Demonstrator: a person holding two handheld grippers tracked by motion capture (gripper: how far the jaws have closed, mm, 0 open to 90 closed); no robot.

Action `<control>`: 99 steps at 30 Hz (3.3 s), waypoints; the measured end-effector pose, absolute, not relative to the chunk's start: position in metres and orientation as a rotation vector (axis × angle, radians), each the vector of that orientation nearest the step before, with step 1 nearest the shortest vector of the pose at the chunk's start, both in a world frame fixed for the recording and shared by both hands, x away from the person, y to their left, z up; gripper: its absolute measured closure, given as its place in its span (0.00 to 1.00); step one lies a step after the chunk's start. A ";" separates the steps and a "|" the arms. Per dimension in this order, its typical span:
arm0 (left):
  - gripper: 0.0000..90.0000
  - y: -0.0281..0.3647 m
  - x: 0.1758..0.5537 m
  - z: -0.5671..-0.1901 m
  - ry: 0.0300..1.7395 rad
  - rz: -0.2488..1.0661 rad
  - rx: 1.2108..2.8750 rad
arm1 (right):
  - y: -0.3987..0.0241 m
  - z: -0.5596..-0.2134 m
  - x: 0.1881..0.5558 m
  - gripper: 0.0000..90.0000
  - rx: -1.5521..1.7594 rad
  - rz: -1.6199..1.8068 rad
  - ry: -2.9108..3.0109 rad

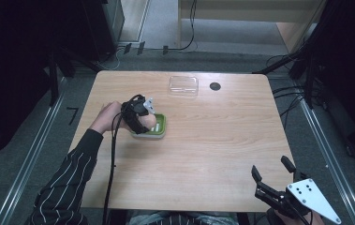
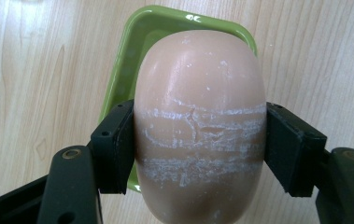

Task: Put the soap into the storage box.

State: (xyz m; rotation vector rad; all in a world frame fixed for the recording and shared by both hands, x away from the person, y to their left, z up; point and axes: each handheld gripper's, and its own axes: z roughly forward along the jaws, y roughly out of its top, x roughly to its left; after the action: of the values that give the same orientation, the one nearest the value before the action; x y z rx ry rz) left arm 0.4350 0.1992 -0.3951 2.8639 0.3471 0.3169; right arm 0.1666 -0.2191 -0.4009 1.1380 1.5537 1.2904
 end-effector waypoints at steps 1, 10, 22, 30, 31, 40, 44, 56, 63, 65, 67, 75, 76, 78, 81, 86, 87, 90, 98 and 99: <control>0.38 0.198 0.436 -0.396 0.340 0.321 2.868 | -0.219 -0.401 0.167 0.15 1.138 1.290 1.554; 0.38 0.197 0.441 -0.400 0.310 0.322 2.865 | -0.219 -0.401 0.166 0.15 1.142 1.289 1.556; 0.38 0.193 0.450 -0.411 0.312 0.318 2.874 | -0.219 -0.401 0.166 0.15 1.145 1.286 1.552; 0.38 0.193 0.456 -0.417 0.346 0.322 2.870 | -0.220 -0.402 0.166 0.15 1.148 1.285 1.551; 0.38 0.193 0.457 -0.418 0.354 0.321 2.869 | -0.221 -0.402 0.166 0.15 1.148 1.285 1.551; 0.37 0.194 0.462 -0.428 0.423 0.294 2.871 | -0.222 -0.401 0.164 0.15 1.154 1.280 1.548; 0.37 0.193 0.463 -0.431 0.427 0.291 2.873 | -0.221 -0.401 0.163 0.15 1.150 1.276 1.548; 0.37 0.195 0.466 -0.436 0.493 0.271 2.861 | -0.220 -0.401 0.164 0.15 1.150 1.274 1.549; 0.37 0.195 0.466 -0.436 0.534 0.267 2.856 | -0.220 -0.401 0.163 0.15 1.152 1.276 1.549; 0.36 0.195 0.467 -0.437 0.542 0.264 2.850 | -0.220 -0.401 0.163 0.15 1.151 1.276 1.548; 0.36 0.195 0.467 -0.437 0.547 0.260 2.848 | -0.220 -0.401 0.163 0.15 1.152 1.276 1.549; 0.24 0.195 0.466 -0.433 0.560 0.304 2.842 | -0.220 -0.401 0.163 0.15 1.151 1.277 1.549; 0.22 0.196 0.466 -0.432 0.568 0.307 2.835 | -0.220 -0.401 0.163 0.15 1.152 1.277 1.549; 0.21 0.196 0.465 -0.431 0.580 0.306 2.829 | -0.220 -0.401 0.163 0.15 1.152 1.277 1.549; 0.17 0.198 0.464 -0.426 0.593 0.308 2.819 | -0.220 -0.401 0.163 0.15 1.151 1.278 1.549; 0.15 0.201 0.461 -0.417 0.646 0.291 2.815 | -0.220 -0.401 0.163 0.15 1.151 1.280 1.548; 0.14 0.201 0.460 -0.415 0.657 0.283 2.818 | -0.220 -0.401 0.163 0.15 1.150 1.280 1.548; 0.11 0.201 0.457 -0.412 0.697 0.260 2.832 | -0.220 -0.401 0.163 0.15 1.151 1.281 1.548; 0.01 0.198 0.441 -0.402 0.769 0.226 2.863 | -0.220 -0.401 0.164 0.15 1.144 1.286 1.548; 0.01 0.198 0.438 -0.401 0.780 0.229 2.860 | -0.220 -0.400 0.164 0.15 1.144 1.287 1.549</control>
State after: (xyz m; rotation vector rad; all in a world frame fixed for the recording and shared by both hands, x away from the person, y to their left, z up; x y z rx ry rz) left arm 0.4383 0.1975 -0.4011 2.8603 0.7805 0.2286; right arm 0.1644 -0.2199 -0.4005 1.1444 1.5487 1.2866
